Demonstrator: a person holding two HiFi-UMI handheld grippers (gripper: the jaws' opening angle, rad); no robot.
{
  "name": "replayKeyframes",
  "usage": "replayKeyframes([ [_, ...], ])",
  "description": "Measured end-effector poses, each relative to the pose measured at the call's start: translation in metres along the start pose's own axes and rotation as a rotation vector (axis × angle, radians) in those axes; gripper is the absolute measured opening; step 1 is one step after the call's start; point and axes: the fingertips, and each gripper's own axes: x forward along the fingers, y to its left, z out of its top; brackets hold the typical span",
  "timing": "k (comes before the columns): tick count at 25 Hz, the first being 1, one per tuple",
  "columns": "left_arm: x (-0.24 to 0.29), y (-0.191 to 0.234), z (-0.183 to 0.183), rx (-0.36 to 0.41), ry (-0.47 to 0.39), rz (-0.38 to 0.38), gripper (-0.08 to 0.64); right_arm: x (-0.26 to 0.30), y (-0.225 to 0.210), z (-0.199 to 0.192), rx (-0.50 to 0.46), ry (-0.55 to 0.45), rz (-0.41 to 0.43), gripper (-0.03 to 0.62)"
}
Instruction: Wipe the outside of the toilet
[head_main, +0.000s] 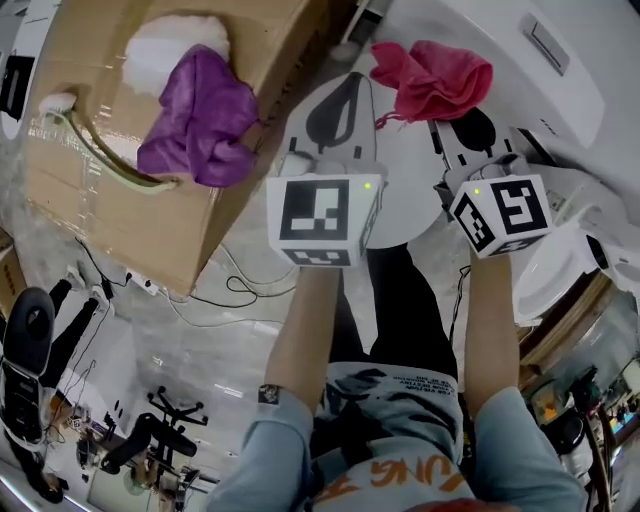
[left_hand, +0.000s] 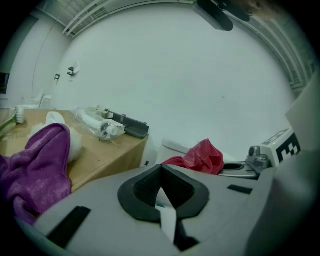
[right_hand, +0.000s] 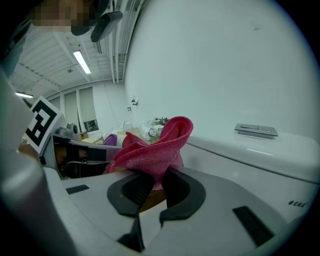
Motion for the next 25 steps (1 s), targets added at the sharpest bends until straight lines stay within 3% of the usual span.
replayKeyframes([
  [6,0.018,0.011,-0.013,0.047,0.013,0.004,0.023,0.042,-0.009,-0.007,-0.052,0.063,0.008,0.062],
  [14,0.030,0.029,-0.025,0.035,0.041,0.031,0.024,0.094,-0.015,-0.006,-0.127,0.143,-0.005,0.063],
  [25,0.040,0.037,-0.033,0.026,0.081,0.048,0.024,0.116,-0.048,-0.023,-0.024,0.176,-0.082,0.063],
])
